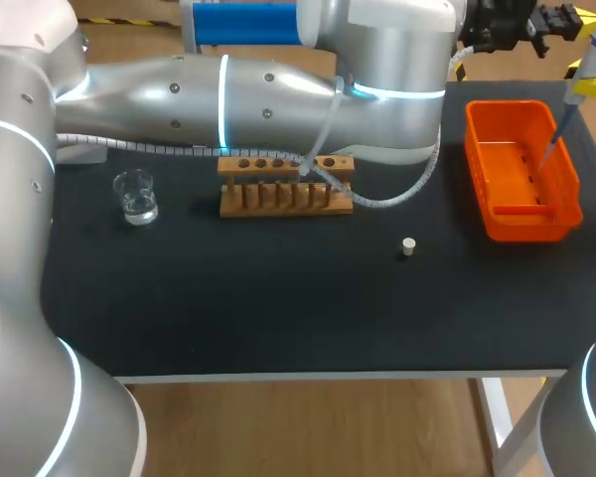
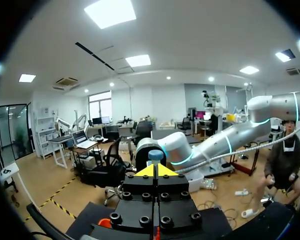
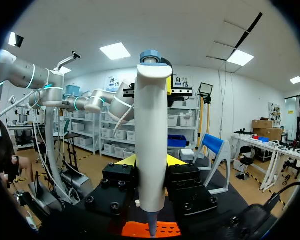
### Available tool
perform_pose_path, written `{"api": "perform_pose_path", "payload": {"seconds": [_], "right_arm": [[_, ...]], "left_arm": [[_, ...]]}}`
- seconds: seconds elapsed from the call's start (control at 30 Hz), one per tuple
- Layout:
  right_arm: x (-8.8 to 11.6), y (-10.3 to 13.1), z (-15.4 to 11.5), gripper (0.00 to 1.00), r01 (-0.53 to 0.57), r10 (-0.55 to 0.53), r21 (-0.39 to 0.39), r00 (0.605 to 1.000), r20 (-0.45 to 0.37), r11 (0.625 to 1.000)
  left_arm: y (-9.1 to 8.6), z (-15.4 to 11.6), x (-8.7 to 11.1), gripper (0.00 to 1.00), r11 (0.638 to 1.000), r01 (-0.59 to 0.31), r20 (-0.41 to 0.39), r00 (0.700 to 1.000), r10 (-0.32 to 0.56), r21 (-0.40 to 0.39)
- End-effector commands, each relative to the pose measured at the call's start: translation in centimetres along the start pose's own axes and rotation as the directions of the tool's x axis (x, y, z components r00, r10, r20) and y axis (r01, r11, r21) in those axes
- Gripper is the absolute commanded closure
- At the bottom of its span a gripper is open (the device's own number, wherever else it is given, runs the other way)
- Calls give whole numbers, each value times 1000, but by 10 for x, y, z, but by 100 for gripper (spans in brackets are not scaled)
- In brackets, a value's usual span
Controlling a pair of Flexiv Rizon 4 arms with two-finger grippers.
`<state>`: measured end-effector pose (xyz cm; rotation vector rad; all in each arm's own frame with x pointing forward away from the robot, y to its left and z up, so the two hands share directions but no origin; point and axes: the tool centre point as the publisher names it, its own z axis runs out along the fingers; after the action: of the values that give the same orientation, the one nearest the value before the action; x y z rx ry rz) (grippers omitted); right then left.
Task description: Invert the test tube, pick up the pipette, mount the tip to pipette, aspirate from beaker and dispense into the tube, eject the tip, return the pipette, and cap with the stopper.
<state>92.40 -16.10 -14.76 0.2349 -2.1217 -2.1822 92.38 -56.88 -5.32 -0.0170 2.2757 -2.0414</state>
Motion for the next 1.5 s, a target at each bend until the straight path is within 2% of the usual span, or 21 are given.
{"api": "perform_pose_path", "payload": {"seconds": [0.03,0.8,1.5], "right_arm": [[-1,0,-1,100,1,-1,1,1000,-3,1000],[-1,0,-1,100,1,-1,1,1000,-3,1000],[-1,0,-1,100,1,-1,1,1000,-3,1000]], "left_arm": [[4,7,2,100,997,-2,10,1000,2,71],[7,15,7,100,997,9,-14,1000,-8,80],[25,17,6,100,997,49,-13,999,-48,63]]}}
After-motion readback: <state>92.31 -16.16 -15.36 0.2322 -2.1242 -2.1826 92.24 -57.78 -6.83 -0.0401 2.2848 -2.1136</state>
